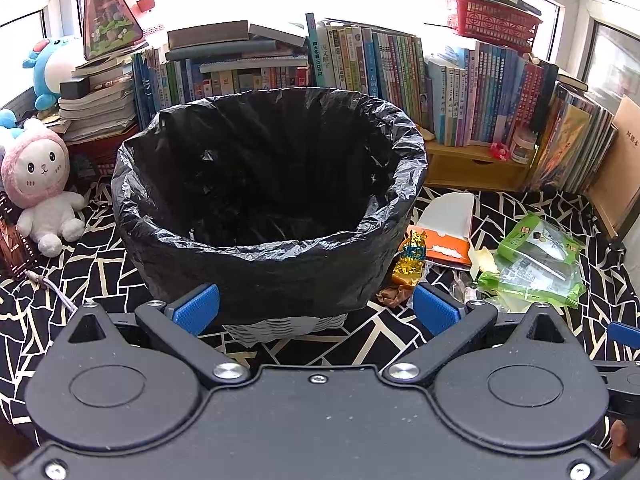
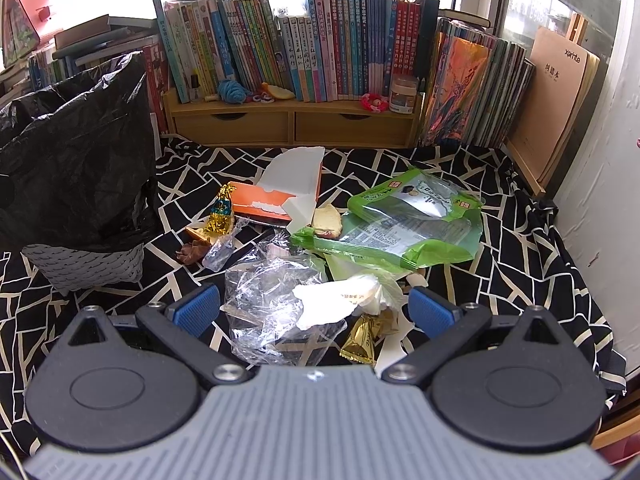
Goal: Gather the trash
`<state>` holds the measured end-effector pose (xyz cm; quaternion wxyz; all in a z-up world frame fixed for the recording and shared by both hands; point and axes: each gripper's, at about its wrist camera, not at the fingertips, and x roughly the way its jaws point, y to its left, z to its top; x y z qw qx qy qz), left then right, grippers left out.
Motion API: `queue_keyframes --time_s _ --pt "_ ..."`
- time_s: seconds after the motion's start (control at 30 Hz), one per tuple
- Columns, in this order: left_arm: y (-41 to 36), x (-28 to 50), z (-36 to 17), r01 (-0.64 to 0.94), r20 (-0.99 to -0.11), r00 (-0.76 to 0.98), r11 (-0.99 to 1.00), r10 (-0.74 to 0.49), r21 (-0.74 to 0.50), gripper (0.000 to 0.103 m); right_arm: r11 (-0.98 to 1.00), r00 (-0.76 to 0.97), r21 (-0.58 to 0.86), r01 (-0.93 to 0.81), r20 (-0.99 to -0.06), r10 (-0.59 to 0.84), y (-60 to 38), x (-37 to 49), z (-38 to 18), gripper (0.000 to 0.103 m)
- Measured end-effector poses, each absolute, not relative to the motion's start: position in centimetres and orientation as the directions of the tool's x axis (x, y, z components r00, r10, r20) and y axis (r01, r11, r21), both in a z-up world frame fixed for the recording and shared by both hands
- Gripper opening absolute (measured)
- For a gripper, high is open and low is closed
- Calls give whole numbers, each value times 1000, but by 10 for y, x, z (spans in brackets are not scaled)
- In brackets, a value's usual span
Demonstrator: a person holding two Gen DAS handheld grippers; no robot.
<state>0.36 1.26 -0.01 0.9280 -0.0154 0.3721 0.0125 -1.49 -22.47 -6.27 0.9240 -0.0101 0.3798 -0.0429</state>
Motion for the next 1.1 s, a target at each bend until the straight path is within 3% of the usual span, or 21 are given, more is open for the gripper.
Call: queue_keyframes --time_s 0.37,0.9,1.1 --pt "20 0 1 -47 -688 726 998 15 -29 103 996 709 -58 69 -700 -90 -225 -14 -67 103" --pt "55 -20 9 -134 -600 796 990 82 -43 103 994 710 -81 72 -696 -108 -232 -14 -95 103" --pt "73 -20 14 -186 -577 813 974 79 -129 103 995 755 -88 54 -648 -99 -234 -20 -102 103"
